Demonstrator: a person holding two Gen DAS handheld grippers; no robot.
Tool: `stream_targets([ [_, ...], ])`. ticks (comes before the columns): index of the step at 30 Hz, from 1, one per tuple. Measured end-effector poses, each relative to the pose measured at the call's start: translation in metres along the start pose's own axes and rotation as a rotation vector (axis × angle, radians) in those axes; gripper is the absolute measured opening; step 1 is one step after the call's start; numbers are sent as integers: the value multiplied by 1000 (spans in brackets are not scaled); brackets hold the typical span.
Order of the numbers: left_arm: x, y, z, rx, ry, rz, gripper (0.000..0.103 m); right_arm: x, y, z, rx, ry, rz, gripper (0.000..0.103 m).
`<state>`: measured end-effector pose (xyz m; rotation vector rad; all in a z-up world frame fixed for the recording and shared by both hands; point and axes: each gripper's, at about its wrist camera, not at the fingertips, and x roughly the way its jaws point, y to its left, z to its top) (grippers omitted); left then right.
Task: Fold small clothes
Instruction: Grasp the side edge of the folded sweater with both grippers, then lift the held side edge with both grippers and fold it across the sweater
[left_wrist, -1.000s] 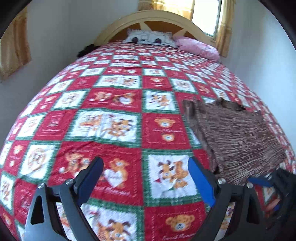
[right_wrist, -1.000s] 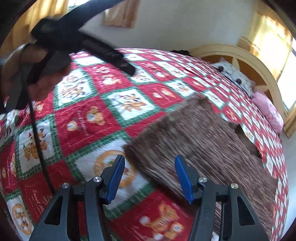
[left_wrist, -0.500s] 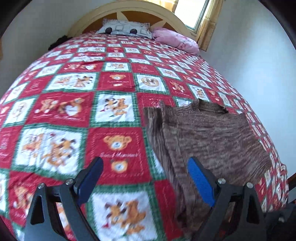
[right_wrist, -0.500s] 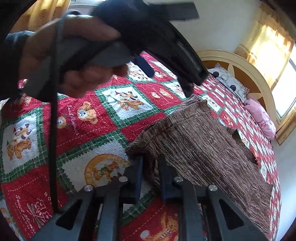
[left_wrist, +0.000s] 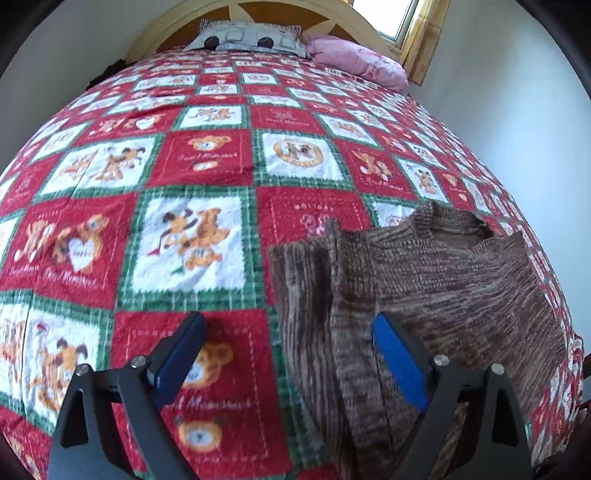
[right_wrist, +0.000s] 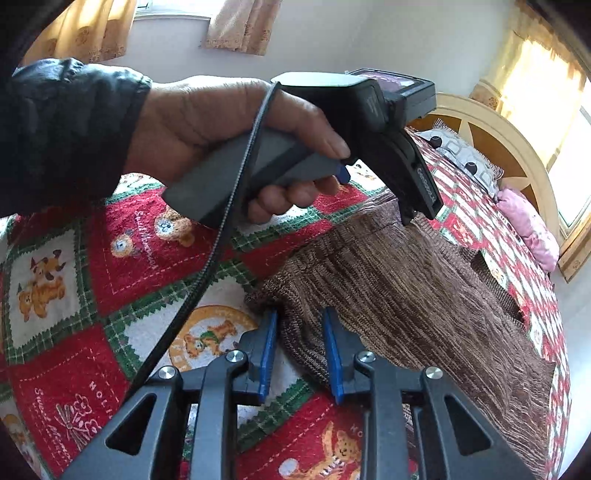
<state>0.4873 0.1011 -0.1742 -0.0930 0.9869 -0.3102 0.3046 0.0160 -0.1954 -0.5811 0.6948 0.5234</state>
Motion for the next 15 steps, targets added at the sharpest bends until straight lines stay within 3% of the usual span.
stream_targets([
  [3,0,-2,4,16,-1,-31,71,1,-3,2,7,-3,23,10],
  [5,1,-1,5,14,0,-60,51,0,-6,1,17,-6,29,7],
  [6,2,-1,6,6,6,-85,33,-1,-8,1,28,-7,34,7],
  [8,3,0,7,-17,12,-93,23,-6,-10,-2,43,-14,41,6],
  [9,3,1,7,-28,11,-114,12,-10,-12,-3,48,-21,40,6],
  [15,-7,9,11,-155,-1,-190,10,-33,-47,-12,151,-64,42,5],
])
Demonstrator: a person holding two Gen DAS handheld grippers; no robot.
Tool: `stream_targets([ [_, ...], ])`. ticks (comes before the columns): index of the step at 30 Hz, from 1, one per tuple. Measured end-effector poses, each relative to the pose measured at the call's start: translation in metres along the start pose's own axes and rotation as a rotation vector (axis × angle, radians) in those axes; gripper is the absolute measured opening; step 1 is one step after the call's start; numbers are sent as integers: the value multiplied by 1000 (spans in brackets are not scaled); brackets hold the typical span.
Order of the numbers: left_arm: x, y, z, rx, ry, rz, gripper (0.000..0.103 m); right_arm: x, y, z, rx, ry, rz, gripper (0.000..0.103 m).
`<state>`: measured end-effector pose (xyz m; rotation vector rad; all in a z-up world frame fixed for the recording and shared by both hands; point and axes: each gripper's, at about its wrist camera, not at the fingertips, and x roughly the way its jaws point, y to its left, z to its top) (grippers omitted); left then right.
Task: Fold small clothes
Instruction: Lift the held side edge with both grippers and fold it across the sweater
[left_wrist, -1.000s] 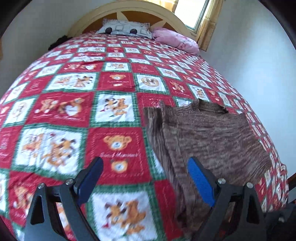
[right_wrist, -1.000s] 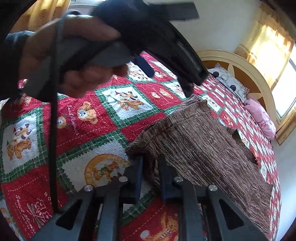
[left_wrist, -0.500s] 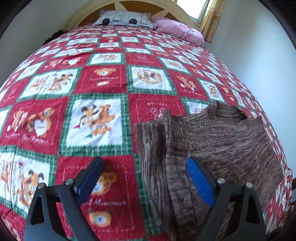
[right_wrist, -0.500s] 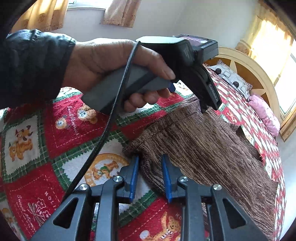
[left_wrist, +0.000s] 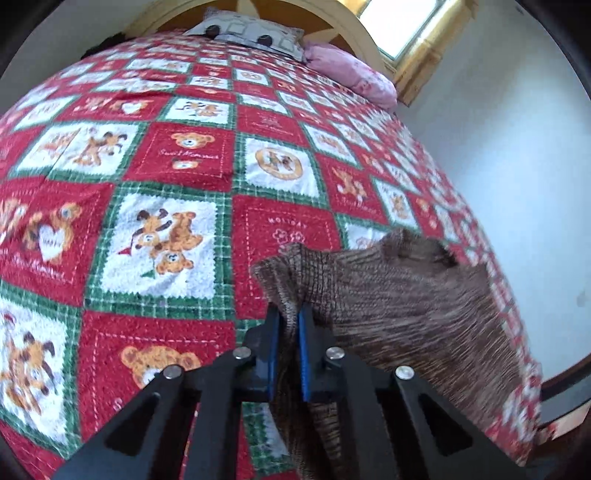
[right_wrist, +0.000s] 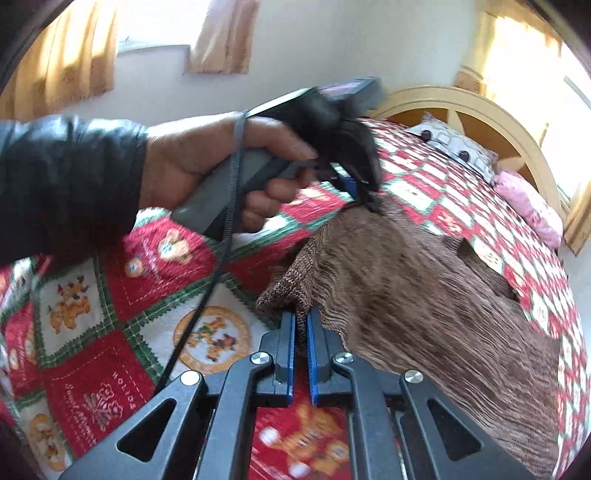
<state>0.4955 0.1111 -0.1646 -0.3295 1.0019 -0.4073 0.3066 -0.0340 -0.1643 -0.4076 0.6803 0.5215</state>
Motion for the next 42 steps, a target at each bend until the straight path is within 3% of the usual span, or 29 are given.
stream_targets([
  [4,-14,-8,5,-40,-36,-47,9,-17,-28,-4,85,-31,-8,4],
  [21,-16,-124,30,70,-106,-121,9,-92,-100,-39,258,-149,-57,3],
  [42,70,-268,21,251,16,-202,9,-132,-193,-132,519,-95,-139,3],
])
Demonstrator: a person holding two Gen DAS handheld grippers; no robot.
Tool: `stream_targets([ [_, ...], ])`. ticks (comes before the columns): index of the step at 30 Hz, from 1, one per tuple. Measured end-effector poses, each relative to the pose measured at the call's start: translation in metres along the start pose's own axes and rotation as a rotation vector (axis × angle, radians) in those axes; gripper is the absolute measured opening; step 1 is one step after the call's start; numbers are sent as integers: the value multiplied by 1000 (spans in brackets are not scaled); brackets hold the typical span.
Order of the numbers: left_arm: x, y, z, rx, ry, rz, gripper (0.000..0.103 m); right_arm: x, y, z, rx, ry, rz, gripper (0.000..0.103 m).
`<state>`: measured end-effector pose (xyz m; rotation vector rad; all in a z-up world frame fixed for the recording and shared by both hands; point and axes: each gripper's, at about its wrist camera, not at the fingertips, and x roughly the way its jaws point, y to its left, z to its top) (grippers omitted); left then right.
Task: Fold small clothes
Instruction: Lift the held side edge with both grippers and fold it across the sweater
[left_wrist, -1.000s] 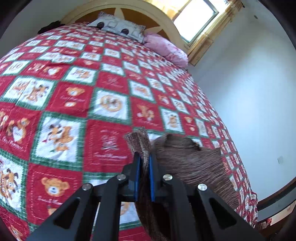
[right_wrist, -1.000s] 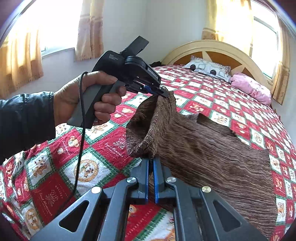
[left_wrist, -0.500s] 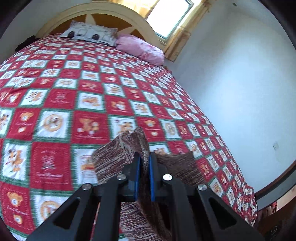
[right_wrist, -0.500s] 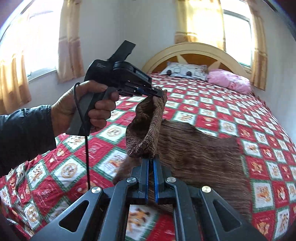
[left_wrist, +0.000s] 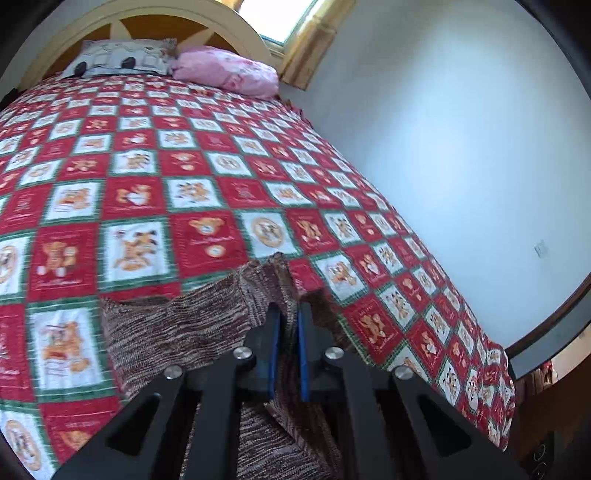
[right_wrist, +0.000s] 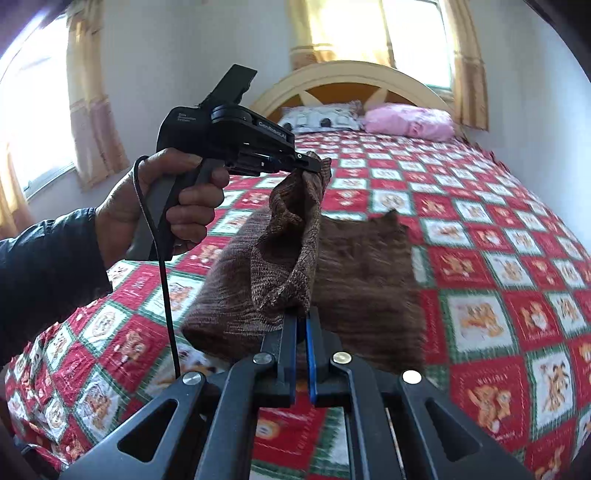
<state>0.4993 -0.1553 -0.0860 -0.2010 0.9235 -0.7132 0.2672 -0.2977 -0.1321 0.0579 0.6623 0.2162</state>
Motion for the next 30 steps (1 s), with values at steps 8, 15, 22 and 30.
stream_targets([
  [8,34,-27,1,36,46,-1,9,1,-32,-13,79,26,-15,3],
  [15,64,-41,-6,81,93,38,10,15,-60,-27,182,94,-3,3],
  [22,41,-70,-15,189,44,66,27,5,-76,-33,258,86,-22,6],
  [30,-17,-61,-74,304,2,133,52,-12,-68,8,201,-37,-30,6],
])
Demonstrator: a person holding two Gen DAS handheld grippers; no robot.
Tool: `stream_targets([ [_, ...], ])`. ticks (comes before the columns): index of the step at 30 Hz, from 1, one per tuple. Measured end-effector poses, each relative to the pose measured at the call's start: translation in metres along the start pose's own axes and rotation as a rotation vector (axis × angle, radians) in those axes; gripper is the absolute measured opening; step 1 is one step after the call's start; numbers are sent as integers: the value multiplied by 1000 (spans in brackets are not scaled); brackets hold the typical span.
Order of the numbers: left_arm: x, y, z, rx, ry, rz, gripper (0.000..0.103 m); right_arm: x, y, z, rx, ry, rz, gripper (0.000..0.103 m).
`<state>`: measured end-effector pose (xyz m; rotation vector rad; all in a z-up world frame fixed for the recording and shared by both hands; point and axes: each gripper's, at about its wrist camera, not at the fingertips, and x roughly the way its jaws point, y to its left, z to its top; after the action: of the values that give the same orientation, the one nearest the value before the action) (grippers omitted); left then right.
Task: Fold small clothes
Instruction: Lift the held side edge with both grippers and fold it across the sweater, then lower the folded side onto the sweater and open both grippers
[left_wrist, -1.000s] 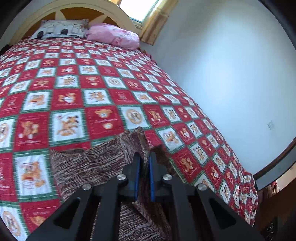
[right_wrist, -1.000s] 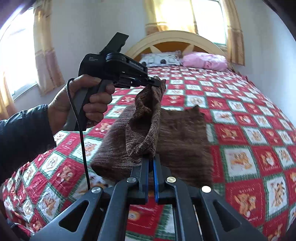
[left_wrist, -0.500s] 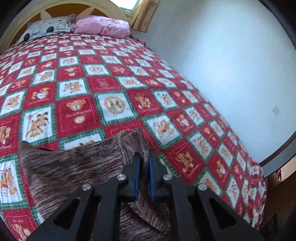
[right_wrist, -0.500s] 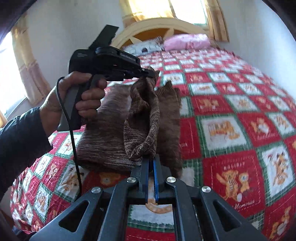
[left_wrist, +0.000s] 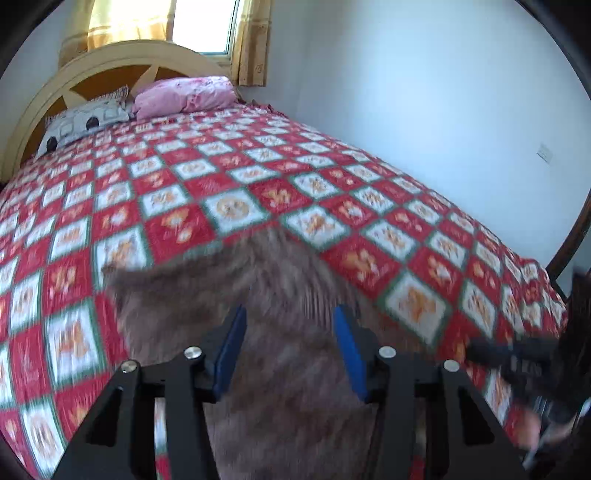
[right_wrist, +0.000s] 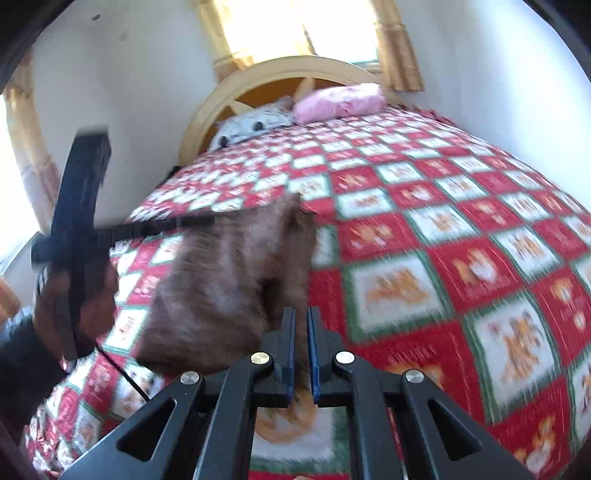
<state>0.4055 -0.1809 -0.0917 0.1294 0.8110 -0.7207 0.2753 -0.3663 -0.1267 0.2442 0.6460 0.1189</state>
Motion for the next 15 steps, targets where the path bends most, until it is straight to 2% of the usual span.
stream_targets([
  [3,-1,8,-22,-29,23,3,52,17,16,17,-24,1,109,6],
  [5,4,11,-37,-38,50,9,52,41,22,25,-21,53,140,6],
  [8,10,9,-51,-30,72,24,52,68,16,21,5,137,96,6],
  [10,11,6,-58,-4,67,43,53,85,-2,11,66,217,34,6],
  [11,12,3,-61,22,63,59,53,90,-11,5,99,242,52,6],
  [14,15,-9,-69,90,40,97,55,83,-16,1,98,239,73,6],
  [15,13,-13,-70,109,33,107,60,82,-12,4,76,244,61,6],
])
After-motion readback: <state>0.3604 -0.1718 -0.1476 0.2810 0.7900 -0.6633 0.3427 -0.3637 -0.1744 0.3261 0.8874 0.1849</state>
